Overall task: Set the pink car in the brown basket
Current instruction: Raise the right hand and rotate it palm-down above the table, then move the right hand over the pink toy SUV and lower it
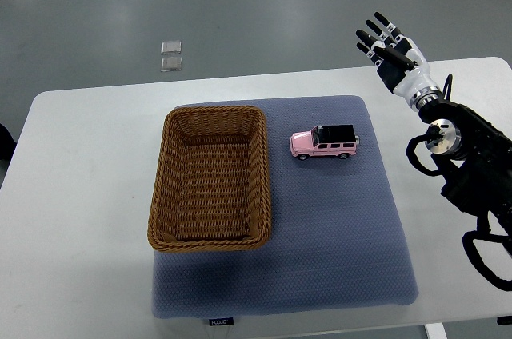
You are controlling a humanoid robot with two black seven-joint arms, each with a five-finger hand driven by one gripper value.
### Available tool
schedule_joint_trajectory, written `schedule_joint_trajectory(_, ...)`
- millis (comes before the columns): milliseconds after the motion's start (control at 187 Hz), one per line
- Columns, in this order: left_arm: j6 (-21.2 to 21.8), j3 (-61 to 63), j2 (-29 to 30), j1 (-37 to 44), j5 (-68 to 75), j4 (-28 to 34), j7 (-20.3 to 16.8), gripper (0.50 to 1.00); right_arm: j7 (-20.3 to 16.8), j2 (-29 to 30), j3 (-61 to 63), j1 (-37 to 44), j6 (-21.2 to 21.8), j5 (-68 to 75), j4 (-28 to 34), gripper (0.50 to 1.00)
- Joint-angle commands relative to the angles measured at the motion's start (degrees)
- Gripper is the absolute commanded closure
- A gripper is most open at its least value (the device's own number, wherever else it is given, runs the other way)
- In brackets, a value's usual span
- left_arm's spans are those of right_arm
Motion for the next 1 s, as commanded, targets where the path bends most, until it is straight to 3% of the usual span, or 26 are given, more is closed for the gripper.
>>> schedule_joint_trajectory(0,0.0,0.0,0.0,0.0,0.0,-0.1,0.0,0.500,0.0,-0.2,0.0,0.1,0.0,0.0,-0.1,0.589)
schedule_joint_trajectory(449,0.0,0.0,0.0,0.0,0.0,0.0,0.0,0.500,-0.2,-3.3,-0.8,-0.5,-0.1,1.7,1.8,0.587)
schedule_joint_trajectory(588,0.0,0.0,0.0,0.0,0.0,0.0,0.0,0.500,-0.4,-6.8,-1.3,-1.1,-2.1,1.6,7.0,0.587)
schedule_joint_trajectory(791,0.0,0.0,0.0,0.0,0.0,-0.1,0.0,0.500,-0.7,-10.6,-11.2,-0.2,-6.6,0.7,13.9,0.587)
schedule_joint_trajectory(995,0.0,0.0,0.0,0.0,0.0,-0.1,0.0,0.500,-0.9,-15.7,-24.3,5.7,-5.9,-9.3,17.4,0.589)
